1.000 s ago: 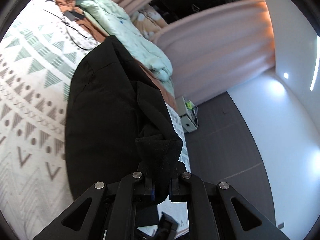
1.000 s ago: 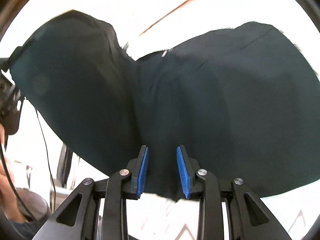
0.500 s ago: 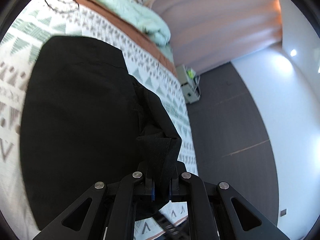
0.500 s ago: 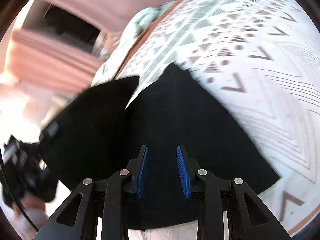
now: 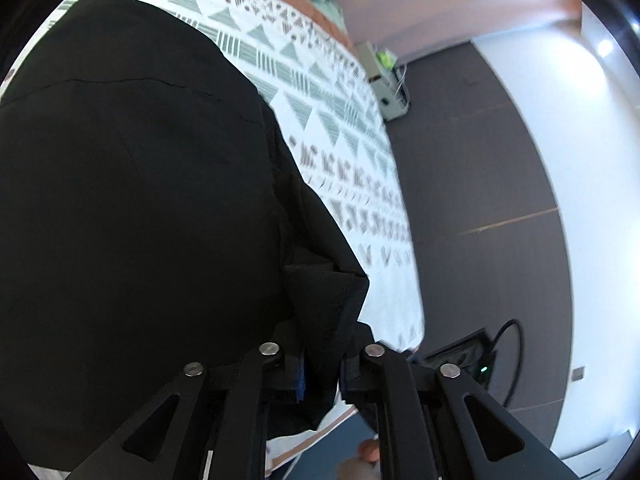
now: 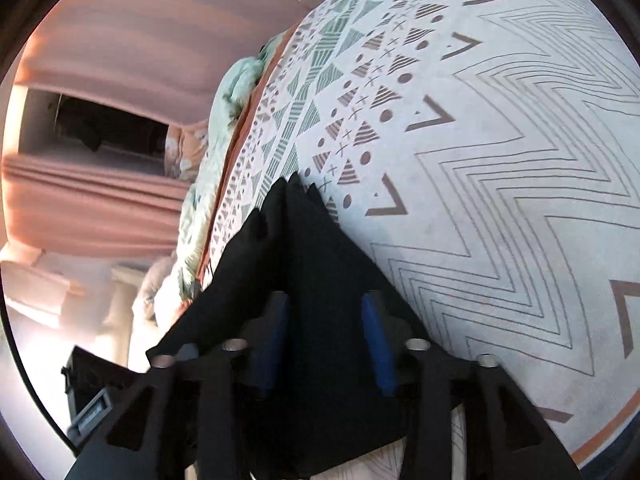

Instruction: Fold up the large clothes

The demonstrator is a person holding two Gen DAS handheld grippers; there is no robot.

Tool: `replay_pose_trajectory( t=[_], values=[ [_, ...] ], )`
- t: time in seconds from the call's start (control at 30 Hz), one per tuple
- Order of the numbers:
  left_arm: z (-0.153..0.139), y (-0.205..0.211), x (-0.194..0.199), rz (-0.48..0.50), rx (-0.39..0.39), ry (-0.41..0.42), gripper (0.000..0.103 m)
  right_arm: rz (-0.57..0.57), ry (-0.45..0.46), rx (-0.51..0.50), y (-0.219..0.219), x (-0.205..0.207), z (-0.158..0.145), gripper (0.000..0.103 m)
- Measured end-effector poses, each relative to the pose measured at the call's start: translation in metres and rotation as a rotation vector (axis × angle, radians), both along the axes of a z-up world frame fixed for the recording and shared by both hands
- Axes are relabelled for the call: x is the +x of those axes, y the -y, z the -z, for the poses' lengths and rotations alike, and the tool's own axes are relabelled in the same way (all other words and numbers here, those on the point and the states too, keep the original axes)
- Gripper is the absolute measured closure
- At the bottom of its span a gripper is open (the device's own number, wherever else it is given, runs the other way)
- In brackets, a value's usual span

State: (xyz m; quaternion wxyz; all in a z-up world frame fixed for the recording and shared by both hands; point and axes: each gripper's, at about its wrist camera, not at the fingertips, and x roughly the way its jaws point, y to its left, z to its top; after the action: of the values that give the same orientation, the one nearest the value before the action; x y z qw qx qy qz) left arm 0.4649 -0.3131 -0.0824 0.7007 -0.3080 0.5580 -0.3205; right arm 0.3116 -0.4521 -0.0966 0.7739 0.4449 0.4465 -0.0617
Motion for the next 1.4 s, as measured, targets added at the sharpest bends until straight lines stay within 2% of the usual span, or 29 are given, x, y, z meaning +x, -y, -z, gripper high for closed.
replay_pose_trajectory(
  t=[0.03, 0.07, 0.1, 0.13, 0.17, 0.27, 0.33, 0.53, 0.67, 0.77, 0.9, 1.0, 1.17, 1.33, 1.4],
  values=[
    [-0.002, -0.001, -0.001, 0.008, -0.004, 0.003, 0.081, 0.011, 0.007, -0.004, 0.001, -0.002, -0.002, 0.044],
    [-0.004, -0.004, -0.002, 0.018, -0.022, 0.006, 0.071, 0.012, 0.011, -0.009, 0.003, -0.006, -0.006, 0.041],
    [-0.006, -0.006, -0.002, 0.021, -0.04, 0.009, 0.065, 0.008, 0.013, -0.02, 0.002, -0.006, -0.008, 0.04],
    [-0.009, -0.012, -0.003, 0.021, -0.062, 0.017, 0.052, -0.005, 0.018, -0.034, 0.0, -0.005, -0.01, 0.04],
    [-0.014, -0.021, -0.005, 0.013, -0.078, 0.039, 0.043, -0.014, 0.024, -0.039, -0.001, -0.006, -0.012, 0.04],
    [-0.025, -0.05, -0.013, -0.033, -0.064, 0.117, 0.042, -0.051, 0.044, -0.054, -0.01, -0.004, -0.017, 0.04],
    [-0.027, -0.075, -0.014, -0.066, -0.075, 0.127, 0.042, -0.074, 0.043, -0.088, -0.018, -0.002, -0.02, 0.038],
    [-0.018, -0.152, -0.004, -0.244, 0.038, 0.181, 0.042, -0.118, 0.035, -0.177, -0.042, -0.001, -0.022, 0.036],
    [0.013, -0.193, 0.002, -0.325, 0.052, 0.104, 0.042, -0.14, 0.026, -0.247, -0.056, 0.001, -0.025, 0.033],
    [0.034, -0.199, 0.018, -0.353, 0.072, 0.043, 0.042, -0.113, 0.009, -0.253, -0.059, 0.0, -0.023, 0.033],
    [0.044, -0.205, 0.026, -0.358, 0.087, 0.025, 0.042, -0.046, 0.055, -0.322, -0.062, -0.01, -0.042, 0.033],
    [0.056, -0.211, 0.029, -0.333, 0.073, -0.007, 0.042, -0.069, 0.054, -0.353, -0.071, -0.009, -0.046, 0.029],
    [0.068, -0.205, 0.025, -0.299, 0.081, -0.03, 0.042, -0.117, -0.005, -0.345, -0.084, -0.006, -0.03, 0.029],
    [0.068, -0.198, 0.026, -0.288, 0.117, -0.029, 0.042, -0.065, 0.045, -0.414, -0.08, -0.017, -0.045, 0.029],
    [0.068, -0.197, 0.028, -0.283, 0.118, -0.026, 0.042, -0.071, 0.037, -0.408, -0.08, -0.017, -0.043, 0.029]
  ],
)
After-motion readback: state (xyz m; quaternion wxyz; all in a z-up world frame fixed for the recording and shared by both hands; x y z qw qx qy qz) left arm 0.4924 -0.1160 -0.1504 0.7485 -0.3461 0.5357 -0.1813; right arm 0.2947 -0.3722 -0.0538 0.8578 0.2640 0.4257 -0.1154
